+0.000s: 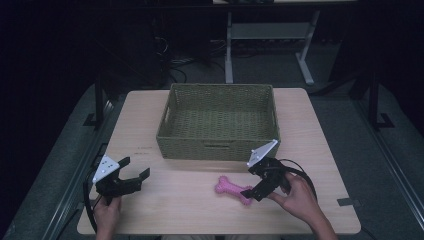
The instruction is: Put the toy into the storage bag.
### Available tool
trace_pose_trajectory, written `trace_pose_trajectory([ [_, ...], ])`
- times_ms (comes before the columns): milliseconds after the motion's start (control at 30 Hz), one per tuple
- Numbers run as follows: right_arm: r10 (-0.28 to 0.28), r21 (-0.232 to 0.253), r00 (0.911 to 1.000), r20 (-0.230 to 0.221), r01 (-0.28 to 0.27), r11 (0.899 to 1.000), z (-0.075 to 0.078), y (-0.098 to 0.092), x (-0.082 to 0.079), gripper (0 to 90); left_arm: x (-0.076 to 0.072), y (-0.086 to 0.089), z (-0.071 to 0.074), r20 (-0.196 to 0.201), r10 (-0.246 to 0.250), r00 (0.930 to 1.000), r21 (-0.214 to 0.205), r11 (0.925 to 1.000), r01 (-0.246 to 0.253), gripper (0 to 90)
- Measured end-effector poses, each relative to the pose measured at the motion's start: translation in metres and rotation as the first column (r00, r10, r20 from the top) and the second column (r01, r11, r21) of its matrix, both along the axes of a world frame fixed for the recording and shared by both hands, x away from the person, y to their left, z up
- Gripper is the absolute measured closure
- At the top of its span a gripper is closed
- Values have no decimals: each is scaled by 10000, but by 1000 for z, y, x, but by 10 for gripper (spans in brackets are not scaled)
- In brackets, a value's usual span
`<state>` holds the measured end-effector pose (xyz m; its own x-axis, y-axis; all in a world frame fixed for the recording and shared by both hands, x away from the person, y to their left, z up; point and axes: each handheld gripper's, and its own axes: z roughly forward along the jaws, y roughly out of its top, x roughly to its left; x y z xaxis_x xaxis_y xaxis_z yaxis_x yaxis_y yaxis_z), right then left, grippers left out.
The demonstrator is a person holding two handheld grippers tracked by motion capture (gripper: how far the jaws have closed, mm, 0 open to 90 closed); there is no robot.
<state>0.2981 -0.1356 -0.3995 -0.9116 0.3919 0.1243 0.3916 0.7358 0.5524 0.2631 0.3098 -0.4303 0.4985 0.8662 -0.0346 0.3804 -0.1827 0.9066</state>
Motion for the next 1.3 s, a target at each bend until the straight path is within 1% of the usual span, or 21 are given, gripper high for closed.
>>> trace_pose_trajectory([
  [67,147,-3,9999,-1,-147,9999,0,4,2,158,0,0,0,-6,-1,10000,-24,10000,1,133],
  [167,170,-112,9998,-37,-171,9998,-1,10,2,159,0,0,0,-8,-3,10000,-23,10000,3,133],
  [300,302,-223,9995,24,-301,9993,-4,17,4,163,0,0,0,3,-13,10000,-16,10000,13,133],
  [367,332,-306,9994,6,-332,9990,-6,21,5,200,0,0,0,-9,7,10000,-41,10000,-7,133],
  [400,438,-362,9990,0,-438,9984,-7,23,6,209,0,0,0,-5,3,10000,-60,10000,-3,133],
  [467,469,-444,9989,6,-469,9979,-9,26,6,219,0,1,0,-3,3,10000,-72,10000,-3,133],
  [600,553,-533,9983,-197,-563,9970,-15,32,7,242,0,1,0,-20,-15,10000,-63,10000,15,133],
  [700,632,-660,9975,-319,-652,9957,-20,35,8,294,0,1,0,-16,-15,10000,-71,10000,15,133],
  [767,640,-693,9975,-309,-660,9954,-20,35,8,299,1,1,0,-27,-19,10000,-67,10000,19,133],
  [833,628,-810,9976,-301,-650,9946,-22,37,9,334,1,1,0,-23,-23,10000,-65,10000,23,133],
  [933,641,-876,9975,-285,-664,9939,-24,38,9,353,0,1,0,-15,-20,10000,-76,10000,19,133],
  [1133,573,-1094,9977,-363,-610,9921,-29,39,10,385,1,1,0,-36,-29,10000,-68,10000,29,133],
  [1200,604,-1158,9975,-374,-643,9912,-31,40,11,412,1,0,0,-42,-28,10000,-81,10000,28,133],
  [1300,664,-1270,9976,-218,-686,9895,-31,43,10,441,1,1,0,-50,-37,10000,-72,10000,37,133],
])
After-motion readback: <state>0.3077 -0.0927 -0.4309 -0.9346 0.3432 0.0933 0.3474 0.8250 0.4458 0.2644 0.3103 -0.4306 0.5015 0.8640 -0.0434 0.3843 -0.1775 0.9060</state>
